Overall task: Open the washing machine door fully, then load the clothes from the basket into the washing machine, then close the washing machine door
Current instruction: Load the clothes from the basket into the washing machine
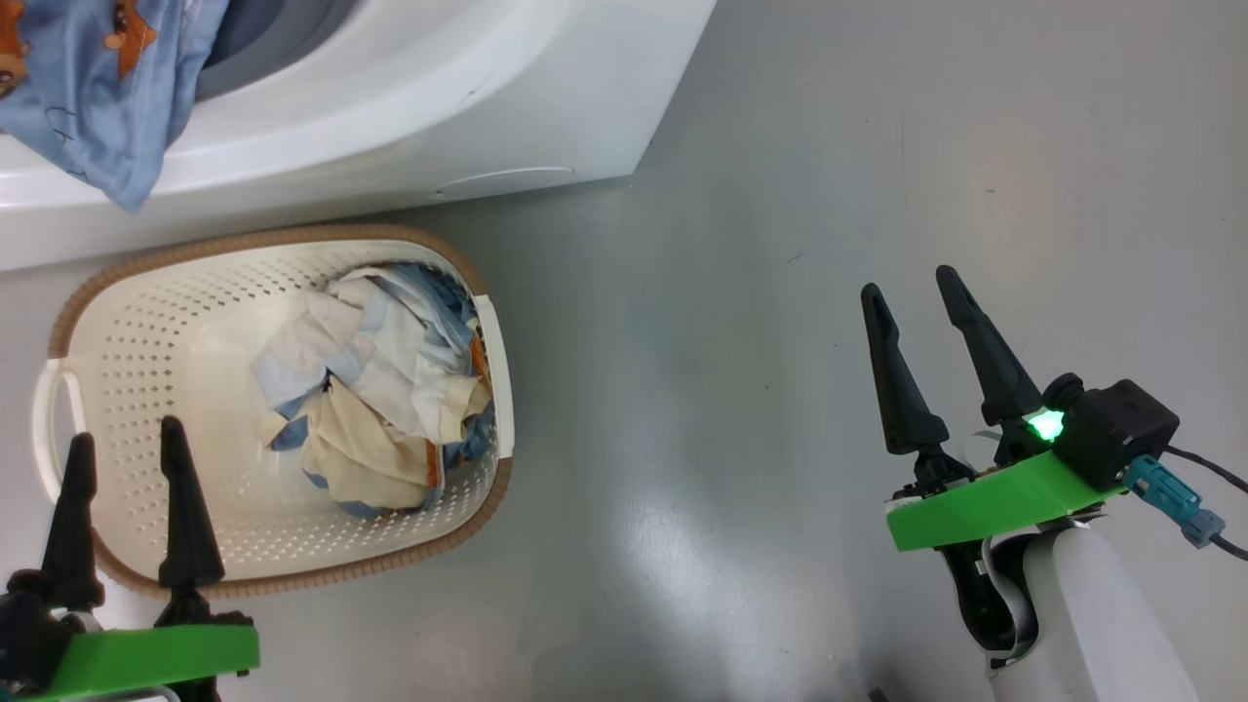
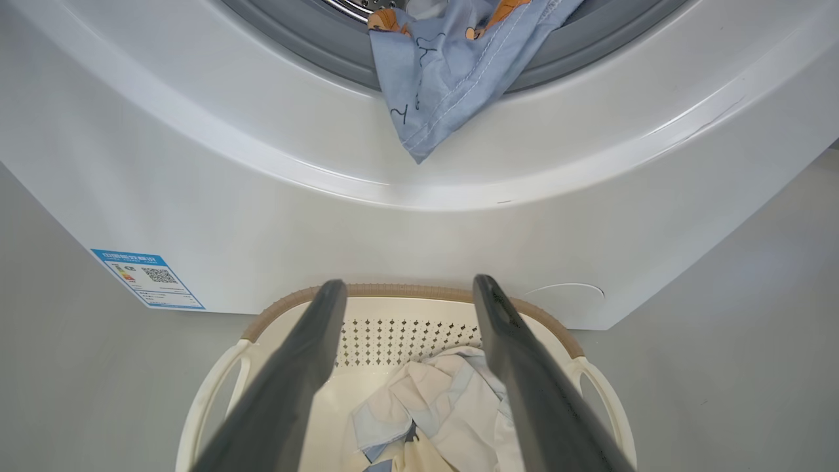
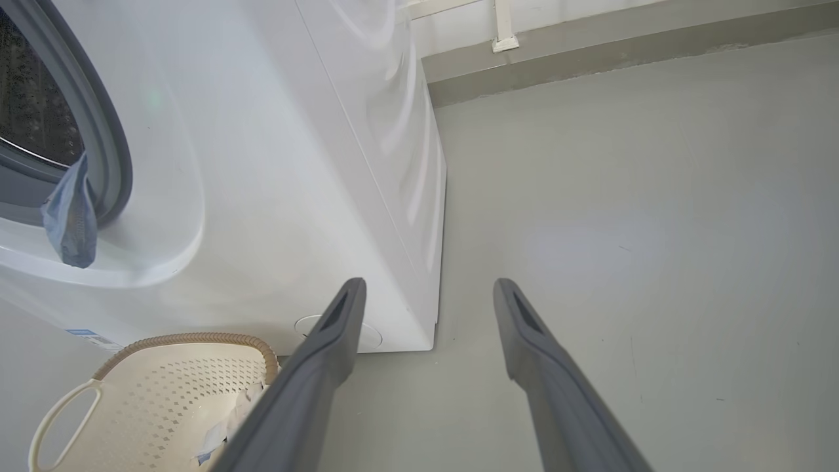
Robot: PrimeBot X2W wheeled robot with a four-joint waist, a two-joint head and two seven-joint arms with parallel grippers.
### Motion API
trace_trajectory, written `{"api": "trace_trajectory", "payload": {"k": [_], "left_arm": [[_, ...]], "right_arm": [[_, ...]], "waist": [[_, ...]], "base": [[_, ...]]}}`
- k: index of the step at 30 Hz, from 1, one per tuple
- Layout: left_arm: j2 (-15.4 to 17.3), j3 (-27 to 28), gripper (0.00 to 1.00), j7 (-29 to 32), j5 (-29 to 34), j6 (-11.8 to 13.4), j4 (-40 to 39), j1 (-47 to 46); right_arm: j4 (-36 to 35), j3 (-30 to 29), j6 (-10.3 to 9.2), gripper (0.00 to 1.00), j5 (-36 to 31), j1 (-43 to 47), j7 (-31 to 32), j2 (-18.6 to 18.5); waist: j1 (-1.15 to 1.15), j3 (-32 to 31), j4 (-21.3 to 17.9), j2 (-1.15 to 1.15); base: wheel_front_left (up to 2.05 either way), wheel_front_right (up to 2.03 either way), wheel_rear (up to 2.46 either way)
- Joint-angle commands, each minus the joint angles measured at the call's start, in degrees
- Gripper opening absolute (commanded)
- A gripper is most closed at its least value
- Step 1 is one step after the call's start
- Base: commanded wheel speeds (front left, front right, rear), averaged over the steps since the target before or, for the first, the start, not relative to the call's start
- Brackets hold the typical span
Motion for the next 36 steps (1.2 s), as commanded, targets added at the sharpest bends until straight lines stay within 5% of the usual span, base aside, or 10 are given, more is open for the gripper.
{"api": "trace_trajectory", "payload": {"k": [1,7,17,36], "left_arm": [[0.7,1.6,1.0,-0.2,0.0,0.2,-1.0,0.3],[1.3,0.5,1.0,-0.2,1.4,-0.3,-1.8,-4.7],[7.0,-0.8,1.0,0.3,0.9,-0.9,1.8,-16.8],[10.1,-0.9,1.0,18.2,-4.5,1.2,15.2,-35.2]], "right_arm": [[-1.0,1.3,0.09,1.0,0.1,1.9,-0.3,0.1],[-0.8,1.4,0.09,1.0,0.3,1.6,-0.3,0.1],[-0.7,1.7,0.09,1.0,0.9,1.5,-0.3,0.1],[-1.0,2.0,0.09,1.0,1.9,1.4,-0.3,0.1]], "waist": [[0.0,0.0,0.1,0.0],[0.0,-0.3,0.4,0.0],[0.0,-0.4,-0.6,0.0],[0.0,1.0,-1.6,0.0]], "base": [[0.0,0.0,0.0],[0.0,0.0,0.0],[0.0,0.0,0.0],[0.0,0.0,0.0]]}}
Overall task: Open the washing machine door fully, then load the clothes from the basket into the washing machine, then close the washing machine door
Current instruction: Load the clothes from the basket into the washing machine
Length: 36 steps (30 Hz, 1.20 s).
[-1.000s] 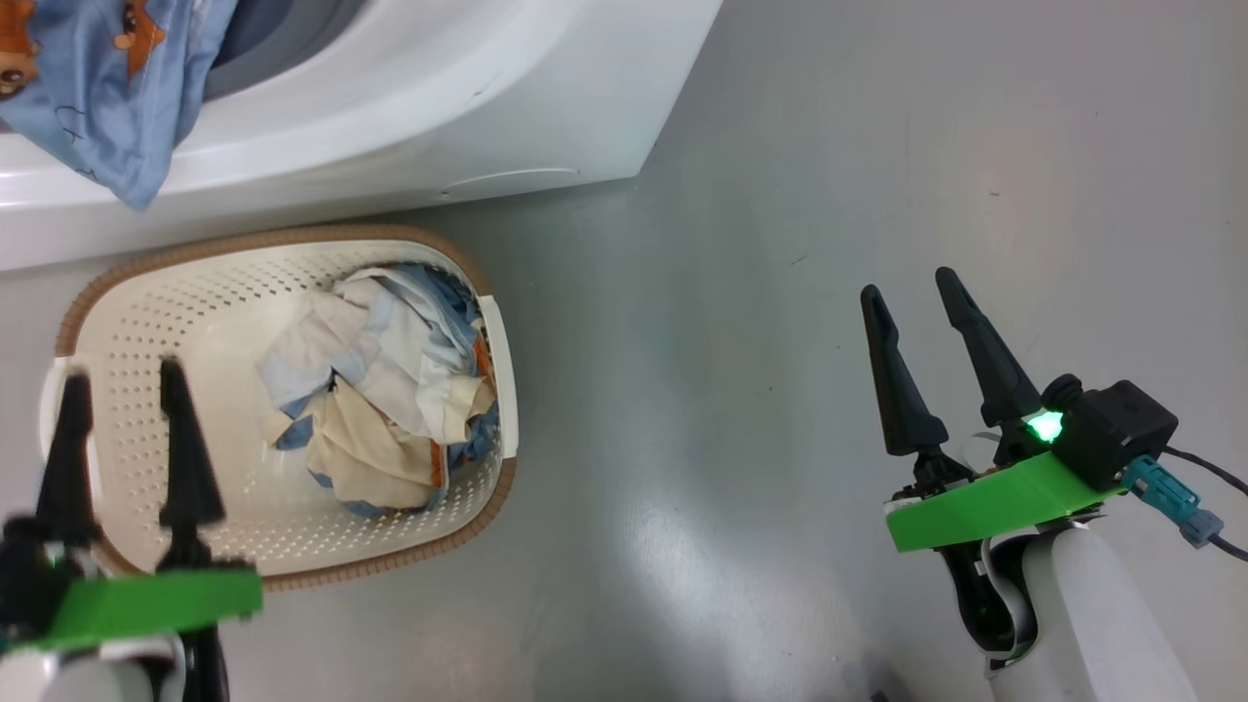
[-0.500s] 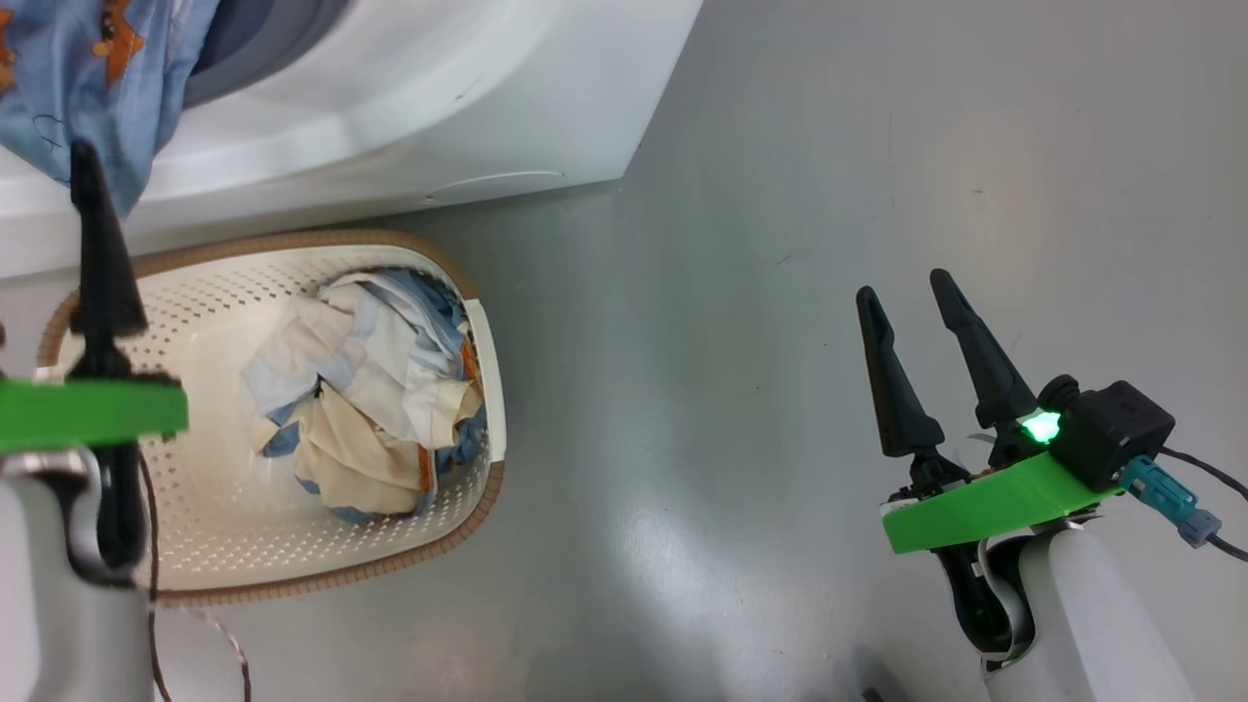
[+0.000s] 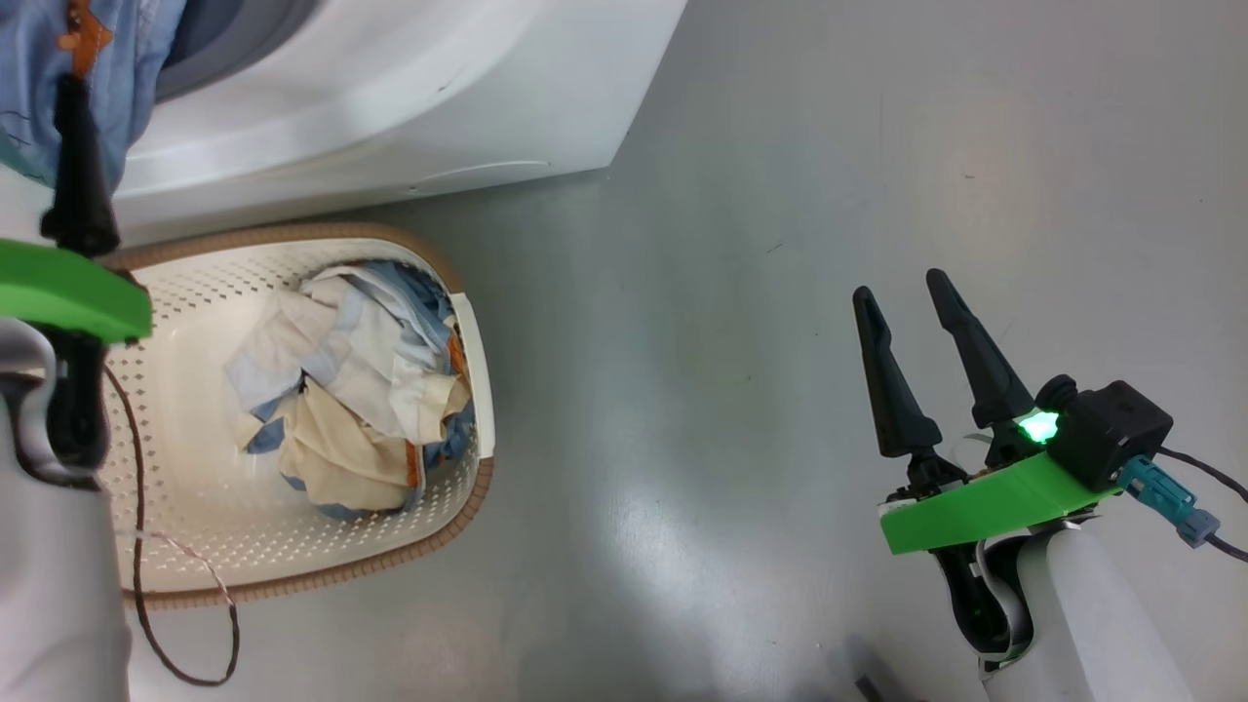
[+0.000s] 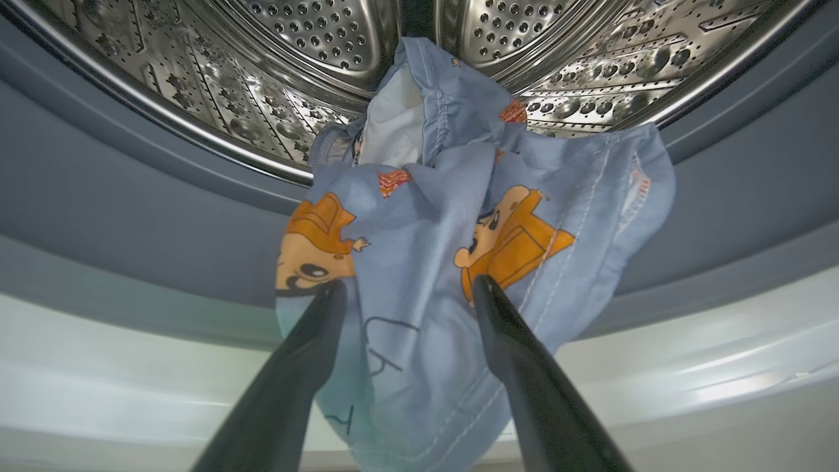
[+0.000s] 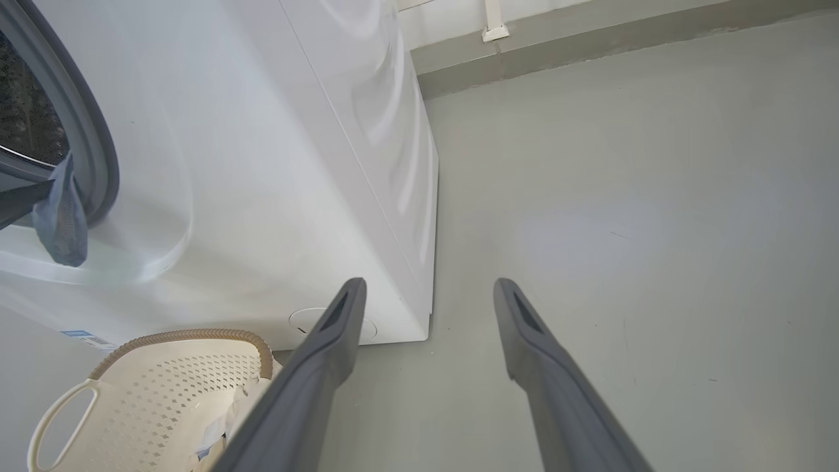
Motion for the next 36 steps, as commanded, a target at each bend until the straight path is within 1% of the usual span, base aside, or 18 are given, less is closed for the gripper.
{"api": "trace_trajectory", "payload": {"k": [1,3,4,6,7,8,9,12,15,20,25,31,36], "left_arm": [[2.5,1.9,1.0,1.2,-1.1,0.8,-0.4,-1.1],[2.4,2.4,1.0,2.6,-2.2,1.0,0.6,-2.0],[2.5,2.3,0.94,3.5,-2.4,1.0,1.2,-2.3],[2.4,2.3,0.44,4.9,-3.3,1.0,2.0,-2.9],[2.5,2.0,0.31,5.9,-3.4,0.9,2.4,-3.1],[2.5,1.8,0.09,6.9,-3.7,0.8,2.9,-3.2],[2.6,1.6,0.0,7.8,-4.0,0.7,3.2,-3.4],[2.7,0.5,0.0,9.7,-4.0,0.5,3.5,-3.6],[2.9,-0.2,0.0,9.3,-3.6,0.3,2.9,-4.0],[3.5,-1.8,0.0,2.1,-1.2,-0.1,0.5,-6.2],[3.3,-2.8,0.0,-3.6,0.2,-0.1,0.7,-10.0],[5.0,-4.0,0.0,-6.8,1.1,-0.5,3.8,-16.6],[6.9,-4.4,0.0,-7.5,1.4,-0.8,7.5,-22.3]], "right_arm": [[-1.3,1.0,0.09,1.0,0.5,1.6,-0.3,0.1],[-1.2,1.0,0.09,1.0,0.5,1.6,-0.3,0.1],[-1.2,1.0,0.09,1.0,0.5,1.5,-0.3,0.1],[-1.1,1.1,0.09,1.0,0.6,1.5,-0.3,0.1],[-1.1,1.1,0.09,1.0,0.6,1.5,-0.3,0.1],[-1.0,1.2,0.09,1.0,0.6,1.4,-0.3,0.1],[-1.0,1.2,0.09,1.0,0.7,1.4,-0.3,0.1],[-0.8,1.4,0.09,1.0,0.7,1.4,-0.3,0.1],[-0.7,1.5,0.09,1.0,0.8,1.4,-0.3,0.1],[-0.6,1.6,0.09,1.0,1.0,1.2,-0.3,0.1],[-0.7,1.8,0.09,1.0,1.1,1.2,-0.3,0.1],[-1.1,2.4,0.09,1.0,1.4,1.0,-0.3,0.1],[-1.1,3.0,0.09,1.0,1.7,0.7,-0.3,0.1]], "waist": [[0.0,0.1,0.0,0.0],[0.0,0.2,0.1,0.0],[0.0,0.3,0.2,0.0],[0.0,0.3,0.2,0.0],[0.0,0.3,0.2,0.0],[0.0,0.2,0.2,0.0],[0.0,0.2,0.2,0.0],[0.0,0.1,0.3,0.0],[0.0,0.1,0.2,0.0],[0.0,0.1,0.0,0.0],[0.0,0.1,-0.4,0.0],[0.0,1.1,-1.2,0.0],[0.0,2.7,-2.4,0.0]], "base": [[0.0,0.0,0.0],[0.0,0.0,0.0],[0.0,0.0,0.0],[0.0,0.0,0.0],[0.0,0.0,0.0],[0.0,0.0,0.0],[0.0,0.0,0.0],[0.0,0.0,0.0],[0.0,0.0,0.0],[0.0,0.0,0.0],[0.0,0.0,0.0],[0.0,0.0,0.0],[0.0,0.0,0.0]]}}
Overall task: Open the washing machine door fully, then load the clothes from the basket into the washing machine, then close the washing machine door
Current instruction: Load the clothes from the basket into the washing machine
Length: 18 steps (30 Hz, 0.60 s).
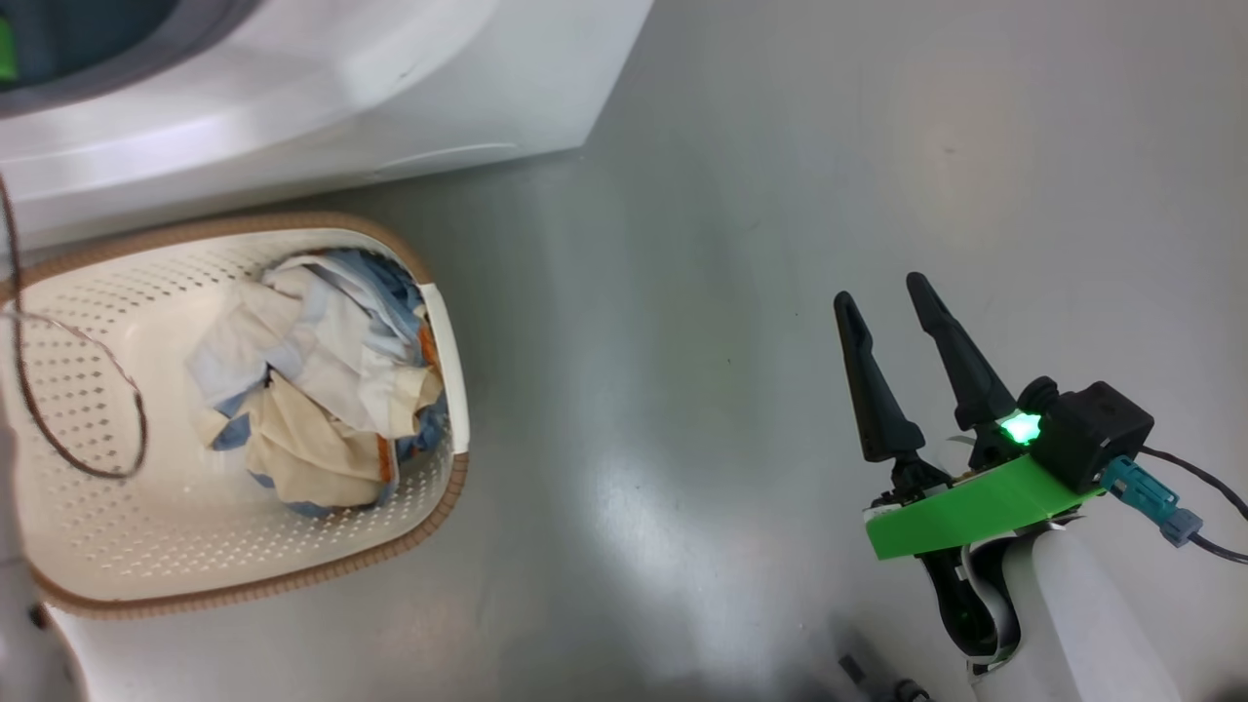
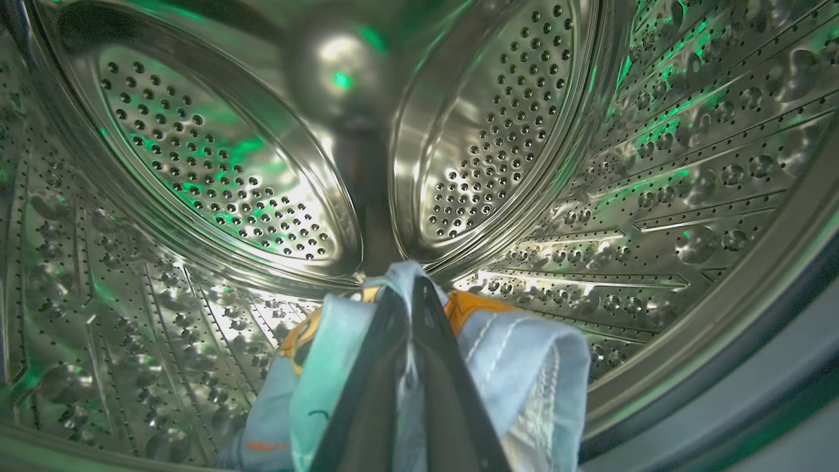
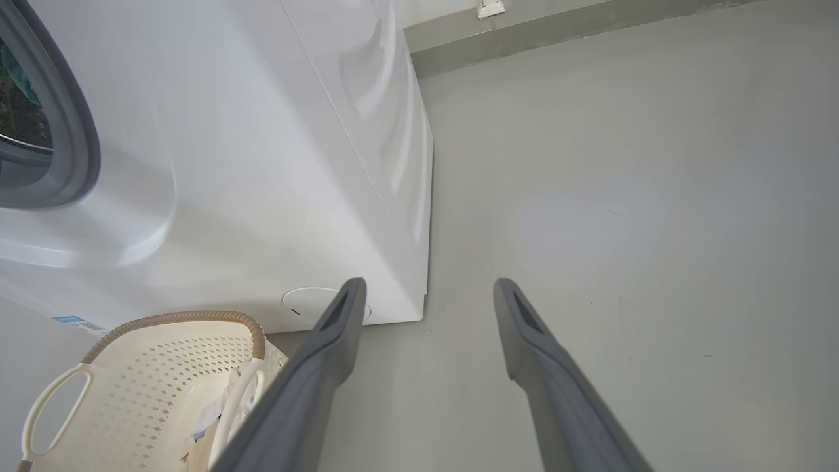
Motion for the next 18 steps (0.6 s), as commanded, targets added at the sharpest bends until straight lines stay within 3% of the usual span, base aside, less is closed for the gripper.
{"api": "trace_trajectory", "payload": {"k": [1,18], "left_arm": [[3.1,0.5,0.0,-0.3,0.7,-0.6,-0.5,-1.4],[9.9,-2.8,0.0,-3.8,-1.7,-1.5,8.9,-16.5]], "right_arm": [[-1.3,1.6,0.09,1.0,1.2,0.8,-0.3,0.1],[-1.7,5.2,0.09,1.0,3.4,0.3,-0.3,0.1]], "waist": [[0.0,1.0,-0.8,0.0],[0.0,6.6,-5.4,0.0]], "base": [[0.0,0.0,0.0],[0.0,0.0,0.0]]}}
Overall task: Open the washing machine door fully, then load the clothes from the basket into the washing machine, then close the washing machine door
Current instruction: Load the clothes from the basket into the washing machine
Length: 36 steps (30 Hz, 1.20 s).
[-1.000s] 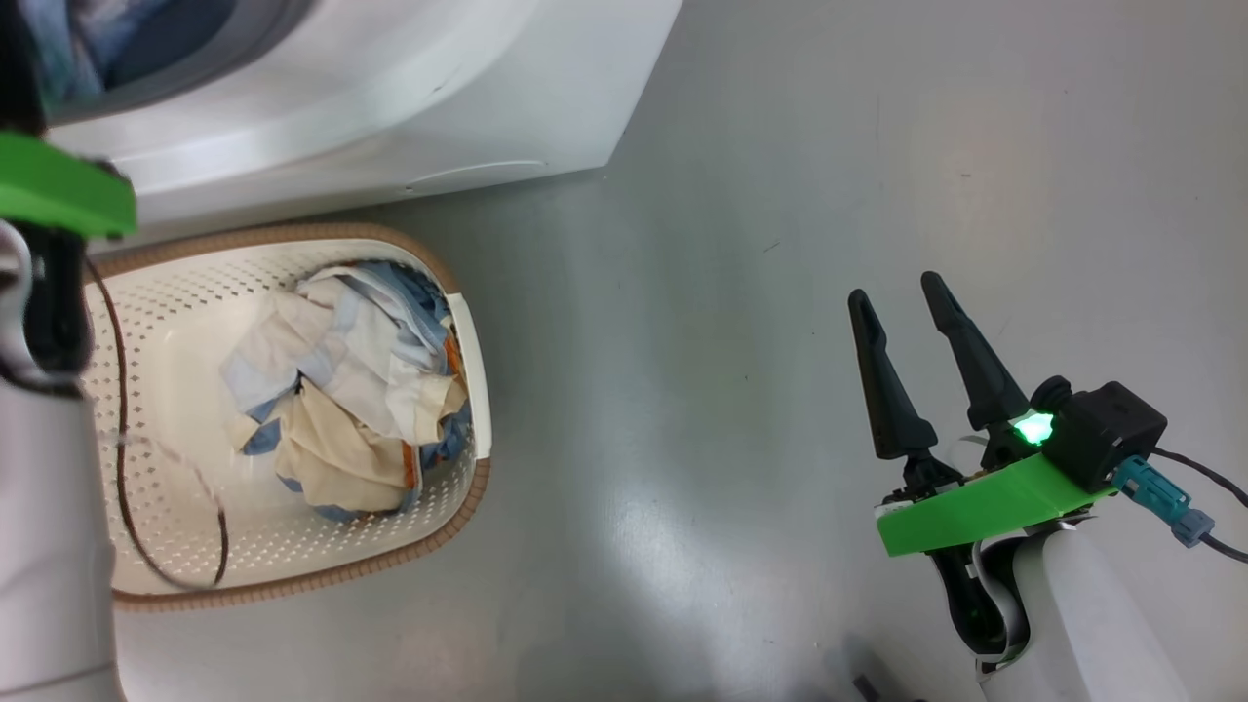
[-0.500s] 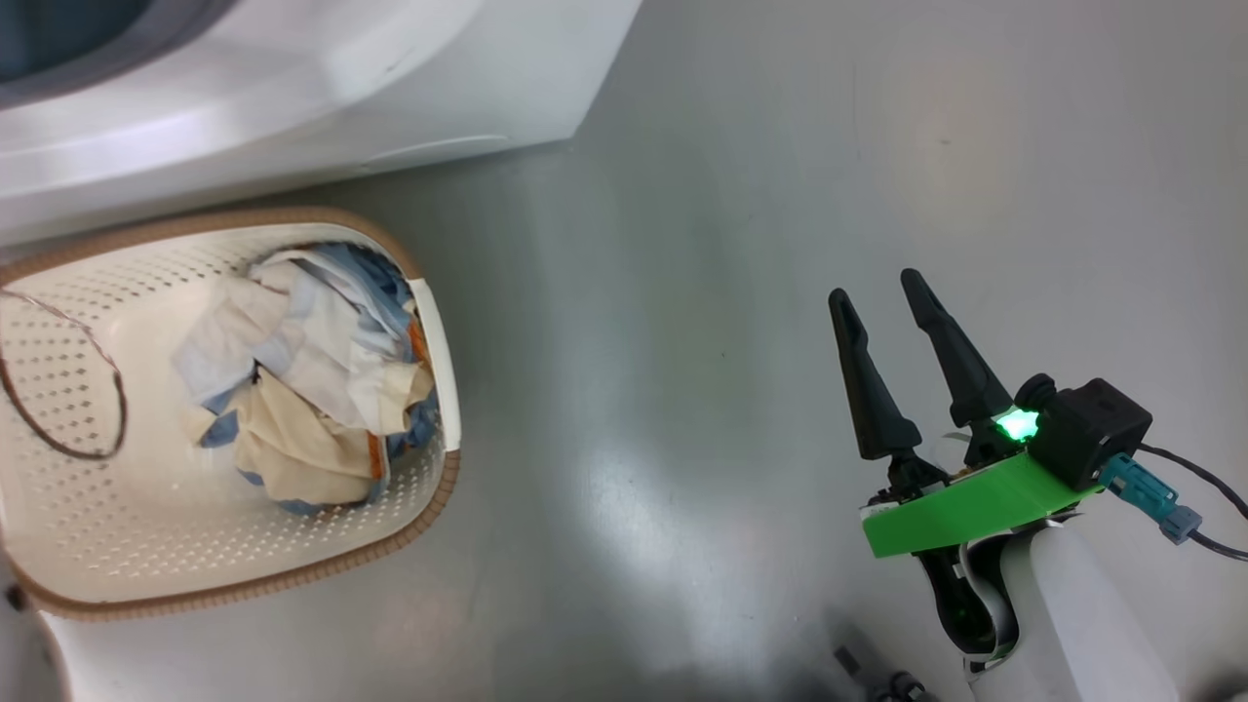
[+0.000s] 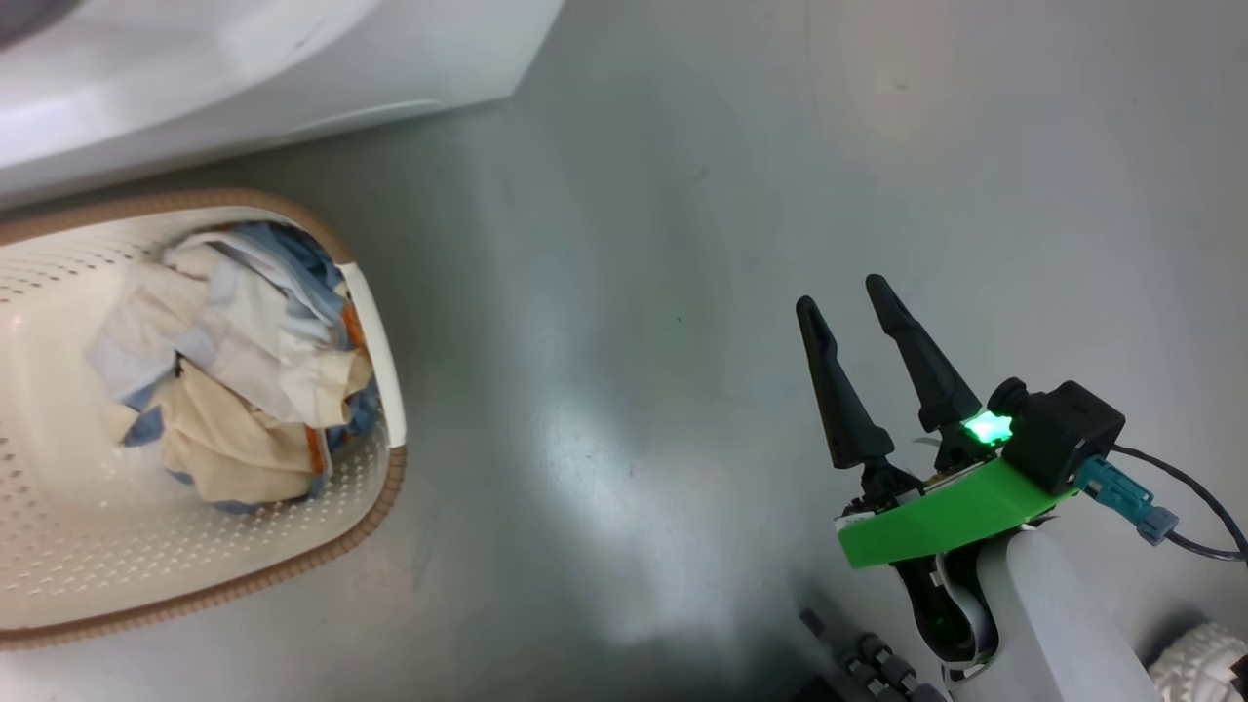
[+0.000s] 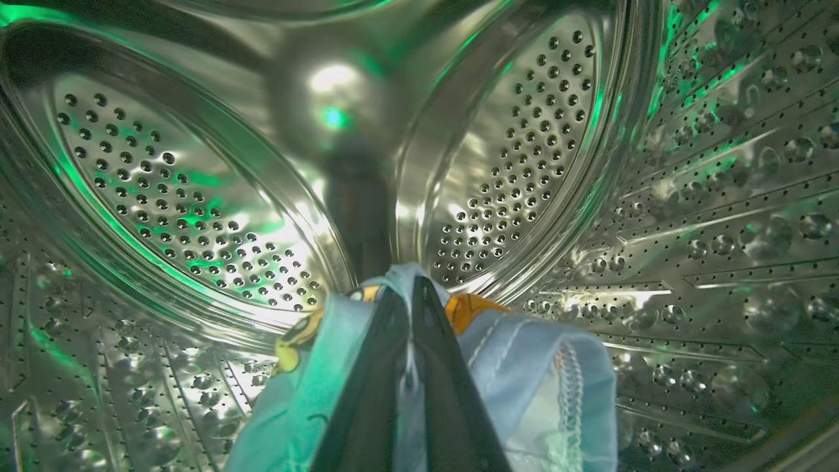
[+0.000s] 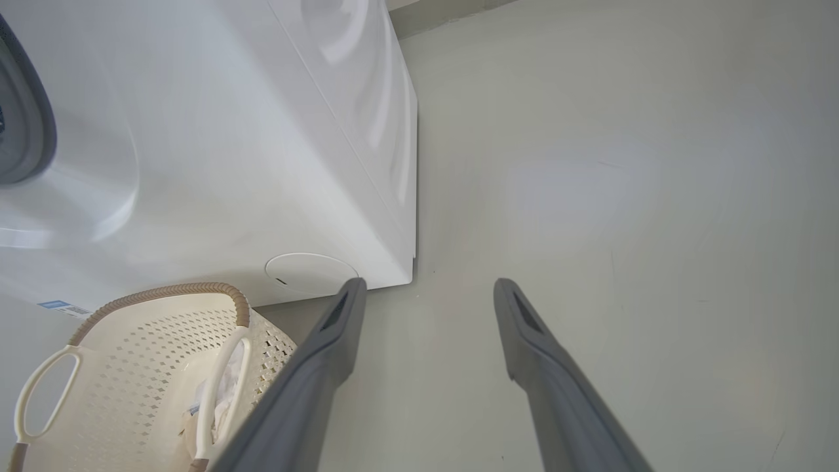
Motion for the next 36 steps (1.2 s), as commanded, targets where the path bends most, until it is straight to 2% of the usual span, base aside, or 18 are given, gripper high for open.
{"api": "trace_trajectory", "payload": {"k": [1,10,20,29,34,35,36], "left_arm": [[3.5,0.0,0.0,-0.4,-0.9,-0.3,-0.8,-1.6],[6.4,-4.6,0.0,-0.8,-3.7,-0.3,0.7,-7.9],[11.2,-10.5,0.0,-0.2,-8.4,-0.3,2.1,-13.2],[13.5,-13.4,0.0,7.9,-13.6,-0.3,7.9,-15.2],[13.8,-14.2,0.0,7.4,-13.0,-0.2,10.0,-15.5],[13.8,-14.4,0.16,6.5,-12.7,-0.2,10.1,-15.5],[13.6,-14.5,0.9,5.6,-12.6,-0.1,10.3,-15.4]], "right_arm": [[-1.3,1.4,0.09,1.0,0.6,0.9,-0.3,0.1],[-2.0,1.9,0.09,1.0,1.4,0.6,-0.3,0.1],[-2.2,3.0,0.09,1.0,2.5,-0.1,-0.3,0.1],[-1.8,3.8,0.09,1.0,3.3,-0.7,-0.3,0.1],[-1.8,3.6,0.09,1.0,3.5,-0.7,-0.3,0.1],[-1.8,3.5,0.09,1.0,3.5,-0.7,-0.3,0.1],[-1.7,3.3,0.09,1.0,3.4,-0.8,-0.3,0.1]], "waist": [[0.0,1.6,-1.2,0.0],[0.0,5.1,-1.9,0.0],[0.0,7.4,-2.8,0.0],[0.0,7.5,-3.4,0.0],[0.0,7.4,-3.4,0.0],[0.0,7.4,-3.3,0.0],[0.0,7.3,-3.2,0.0]], "base": [[0.0,0.0,0.0],[0.0,0.0,0.0],[0.0,0.0,0.0],[0.0,0.0,0.0],[0.0,0.0,0.0],[0.0,0.0,0.0],[0.0,0.0,0.0]]}}
